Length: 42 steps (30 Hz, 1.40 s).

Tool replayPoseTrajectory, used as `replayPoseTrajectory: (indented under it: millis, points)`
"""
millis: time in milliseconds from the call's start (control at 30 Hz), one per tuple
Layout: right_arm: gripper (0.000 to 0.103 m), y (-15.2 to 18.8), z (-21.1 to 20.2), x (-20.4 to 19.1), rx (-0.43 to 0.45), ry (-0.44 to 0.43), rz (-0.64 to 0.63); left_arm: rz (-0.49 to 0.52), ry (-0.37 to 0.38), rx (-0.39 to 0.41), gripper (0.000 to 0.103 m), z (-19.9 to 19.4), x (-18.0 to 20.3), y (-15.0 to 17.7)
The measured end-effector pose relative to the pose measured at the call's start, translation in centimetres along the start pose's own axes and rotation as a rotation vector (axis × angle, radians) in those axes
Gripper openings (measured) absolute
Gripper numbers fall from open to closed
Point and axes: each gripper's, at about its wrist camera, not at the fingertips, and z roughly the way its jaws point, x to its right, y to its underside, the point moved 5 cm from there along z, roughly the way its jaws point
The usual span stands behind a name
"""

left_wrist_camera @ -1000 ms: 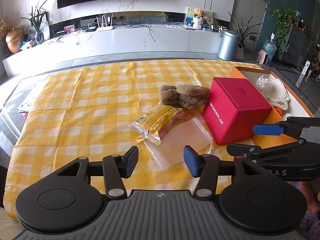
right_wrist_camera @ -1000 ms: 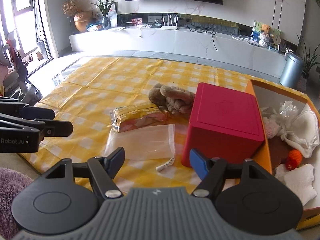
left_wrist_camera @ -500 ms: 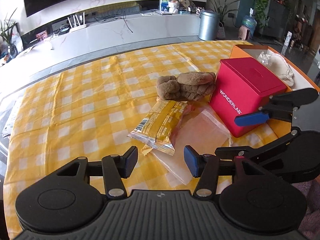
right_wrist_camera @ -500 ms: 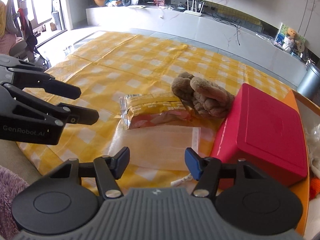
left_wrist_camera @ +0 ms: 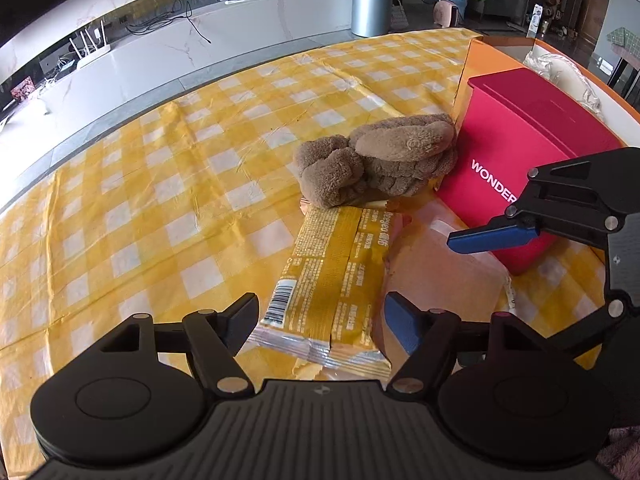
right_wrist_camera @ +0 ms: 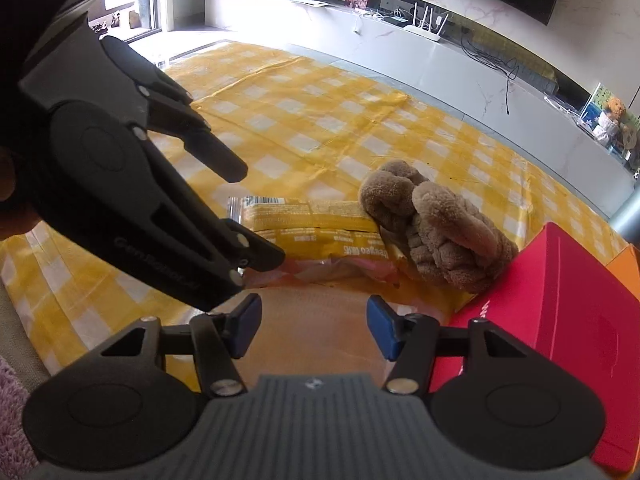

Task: Organize soft objects
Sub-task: 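Grasp the yellow snack bag with the left tool while the right tool grasps the brown plush toy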

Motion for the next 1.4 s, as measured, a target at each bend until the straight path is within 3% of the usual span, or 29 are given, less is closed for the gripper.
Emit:
replayPoseTrajectory:
  millis: [333, 600, 667, 933, 1133, 1233, 1400]
  points:
    - [0.057, 0.4, 3.0, 0.8, -0.071, -0.038, 0.055, -0.028, 0.064, -0.048, 0.089, 2.9, -0.3, 0.2]
    - [0.057, 1.2, 3.4, 0.4, -0.089, -0.060, 0.054, -0.081, 0.049, -0.016, 0.057, 2.4, -0.5, 0.3]
    - [0.057, 1.0, 3.1, 0.5, -0.089, -0.057, 0.043, -0.097, 0.028, -0.004, 0.054, 1.7, -0.8, 0.3]
    - [0.059, -0.6, -0.8, 0.4, -0.041, -0.073, -0.028, -0.196, -0.004, 0.075, 0.053, -2.3, -2.3, 0.3]
    - [0.064, -3.7, -2.4, 2.0, 0.006, 0.015, -0.149, -0.238, -0.048, 0.098, 0.053, -3.5, -2.8, -0.2]
    - [0.065, -5.2, -1.3, 3.9, -0.033, 0.086, -0.212, -0.246, -0.056, 0.107, 0.053, -3.4, -2.9, -0.7]
    - [0.066, -6.3, 2.5, 6.2, -0.186, 0.104, -0.266, -0.272, -0.048, 0.118, 0.053, -2.8, -3.1, -1.2]
